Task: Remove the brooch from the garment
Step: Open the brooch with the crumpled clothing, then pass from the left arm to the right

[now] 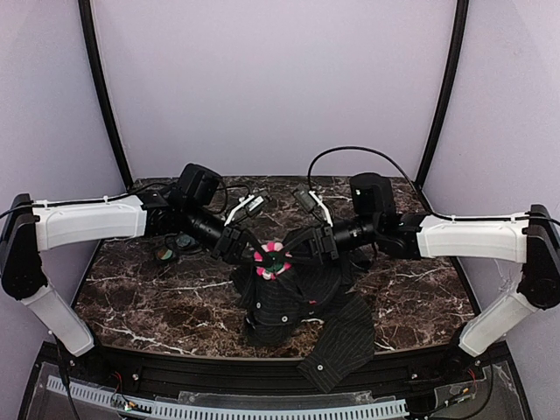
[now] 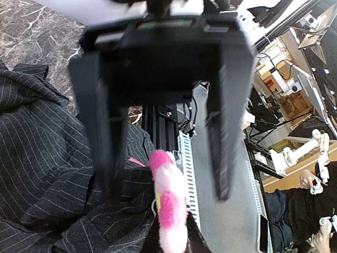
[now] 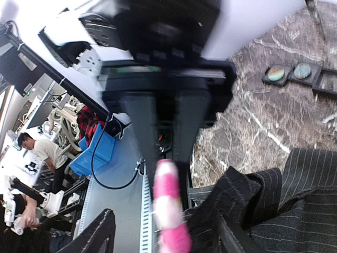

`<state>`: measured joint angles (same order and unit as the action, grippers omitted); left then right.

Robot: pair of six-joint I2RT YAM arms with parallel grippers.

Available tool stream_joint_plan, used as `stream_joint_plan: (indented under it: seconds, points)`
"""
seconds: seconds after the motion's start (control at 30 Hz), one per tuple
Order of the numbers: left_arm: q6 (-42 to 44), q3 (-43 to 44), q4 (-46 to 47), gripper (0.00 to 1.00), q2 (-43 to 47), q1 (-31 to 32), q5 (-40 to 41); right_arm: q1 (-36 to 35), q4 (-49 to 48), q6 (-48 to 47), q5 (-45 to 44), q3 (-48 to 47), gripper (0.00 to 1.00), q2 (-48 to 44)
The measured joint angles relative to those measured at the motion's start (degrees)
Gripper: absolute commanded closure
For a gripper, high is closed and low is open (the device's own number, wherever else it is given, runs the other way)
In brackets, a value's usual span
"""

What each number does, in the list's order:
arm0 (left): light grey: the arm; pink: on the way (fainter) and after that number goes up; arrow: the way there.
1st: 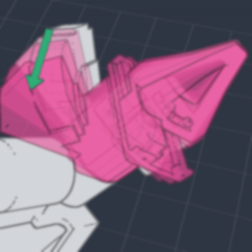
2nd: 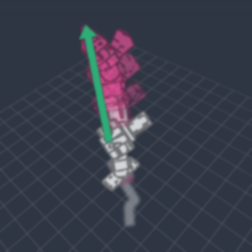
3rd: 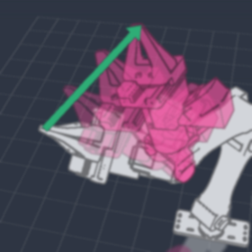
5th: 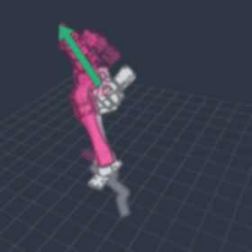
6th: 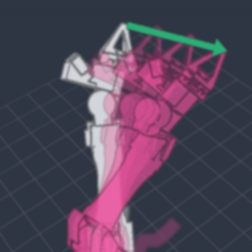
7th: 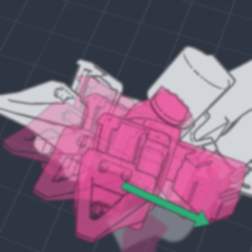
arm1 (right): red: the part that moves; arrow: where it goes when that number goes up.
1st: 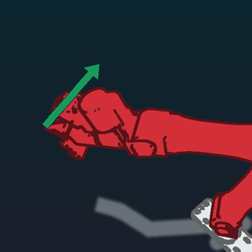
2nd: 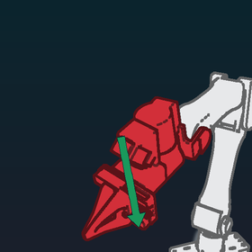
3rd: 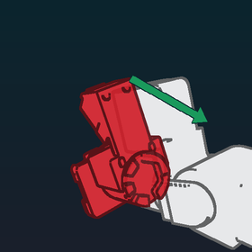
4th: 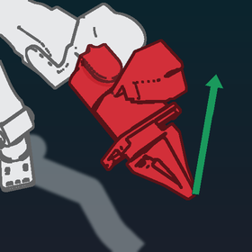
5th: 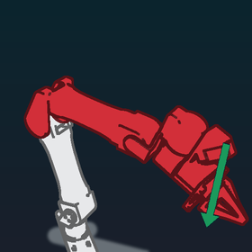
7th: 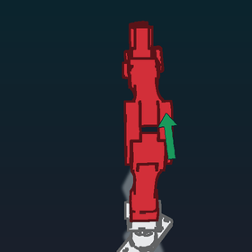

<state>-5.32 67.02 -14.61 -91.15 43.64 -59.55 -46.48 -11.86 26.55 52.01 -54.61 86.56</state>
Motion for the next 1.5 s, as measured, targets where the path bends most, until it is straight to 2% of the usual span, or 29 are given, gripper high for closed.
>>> stream_joint_plan:
  seconds: [0.2,0.43,0.6,0.77,1.2,1.5]
  points:
    - [0.0,0.0,0.0,0.99,0.0,-1.1,-0.7,0.3,-2.6,1.0,-2.8,3.2,0.37,-7.1]
    - [0.0,0.0,0.0,0.99,0.0,-1.4,-1.1,0.2,-2.7,2.1,-6.9,4.1,0.43,-4.9]
    - [-0.1,0.0,0.1,0.99,0.0,-1.4,-1.2,0.0,-3.1,3.1,-8.4,4.1,0.56,-2.5]
    - [-0.3,0.0,0.0,0.99,0.0,-1.6,-1.1,-0.4,-4.7,3.8,-7.9,3.9,0.65,-1.6]
    - [-0.3,0.0,0.1,0.99,0.0,-1.6,-1.2,-1.4,-6.4,4.2,-6.7,3.9,0.67,-0.3]
    - [-0.3,0.0,0.0,0.99,0.0,-1.7,-1.1,-1.6,-7.4,4.2,-6.4,3.8,0.77,0.1]
